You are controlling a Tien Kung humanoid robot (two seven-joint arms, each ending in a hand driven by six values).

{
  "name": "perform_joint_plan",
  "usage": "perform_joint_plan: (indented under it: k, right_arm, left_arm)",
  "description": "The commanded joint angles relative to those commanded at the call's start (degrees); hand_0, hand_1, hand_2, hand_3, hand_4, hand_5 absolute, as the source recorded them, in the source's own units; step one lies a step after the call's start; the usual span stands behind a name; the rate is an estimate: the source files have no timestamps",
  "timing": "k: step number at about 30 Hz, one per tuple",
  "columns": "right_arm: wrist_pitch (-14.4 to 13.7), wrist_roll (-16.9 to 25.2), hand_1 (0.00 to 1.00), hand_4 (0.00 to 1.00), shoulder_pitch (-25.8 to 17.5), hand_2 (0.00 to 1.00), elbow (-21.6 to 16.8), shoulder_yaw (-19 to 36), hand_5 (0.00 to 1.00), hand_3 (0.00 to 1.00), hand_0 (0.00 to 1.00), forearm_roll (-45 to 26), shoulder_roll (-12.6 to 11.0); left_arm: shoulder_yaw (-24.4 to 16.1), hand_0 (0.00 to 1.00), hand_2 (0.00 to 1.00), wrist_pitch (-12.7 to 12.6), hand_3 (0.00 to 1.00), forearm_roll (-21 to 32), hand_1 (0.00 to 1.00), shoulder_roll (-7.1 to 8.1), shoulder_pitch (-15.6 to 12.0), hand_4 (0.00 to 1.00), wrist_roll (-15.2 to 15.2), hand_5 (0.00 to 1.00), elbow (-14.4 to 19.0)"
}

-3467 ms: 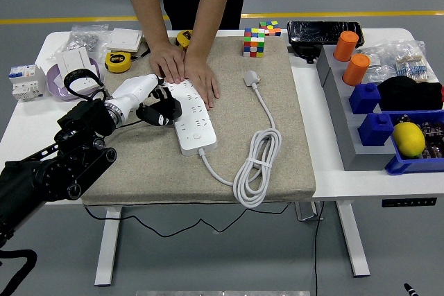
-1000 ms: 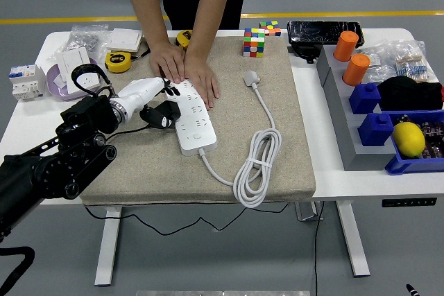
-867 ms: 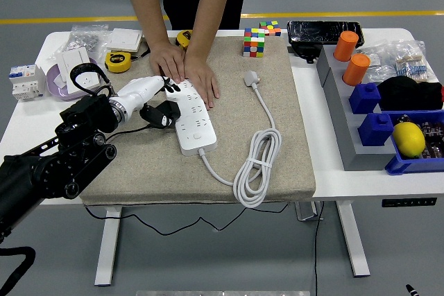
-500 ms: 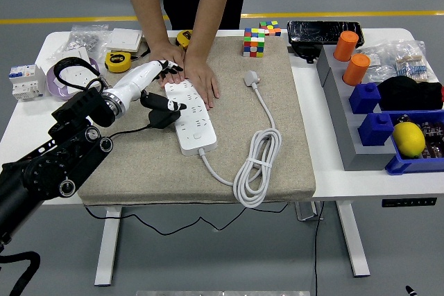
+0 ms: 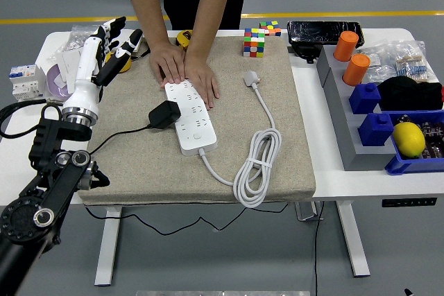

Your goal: Pick up the plug,place it near the board,insert it into the board,press the button

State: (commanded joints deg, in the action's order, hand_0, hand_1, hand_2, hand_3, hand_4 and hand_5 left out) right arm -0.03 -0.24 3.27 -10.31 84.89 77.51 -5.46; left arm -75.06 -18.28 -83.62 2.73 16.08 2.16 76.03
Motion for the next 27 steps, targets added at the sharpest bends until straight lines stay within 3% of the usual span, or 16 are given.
perform_joint_plan:
  k: [1,5,17,27]
  right_arm:
    - [0.01,0.0,0.802,0.998,-0.02,0.779,0.0,0.01,0.998,0.796,0.939,0.04,0.06]
    - [0.01,0.12,0.802,0.998,-0.04,0.779,0.0,-0.12,0.998,0.796,0.939,-0.19,0.12]
    - [0.02,0.07,0.802,0.998,-0.28,0.779,0.0,0.12,0.998,0.796,0.937,-0.09,0.15]
    - [0.06,0.07,0.802,0.998,-0.17,0.779,0.0,-0.3,0.998,0.796,0.933,-0.14,0.02]
  left_arm:
    - [0.21,0.91,0.912,0.31,0.874,0.66,0.948,0.01,-1.13,0.998,-0.1,0.896,-0.2]
    - [1.05,0.91,0.912,1.18,0.874,2.33,0.948,-0.18,-3.8,0.998,-0.32,0.896,-0.72]
    - [6.91,0.921,0.909,2.39,0.871,2.45,0.946,0.99,-7.47,0.998,-0.94,0.924,-1.75]
    - [10.31,0.925,0.903,3.36,0.865,-0.84,0.944,1.82,-6.6,0.995,-0.17,0.947,-5.02]
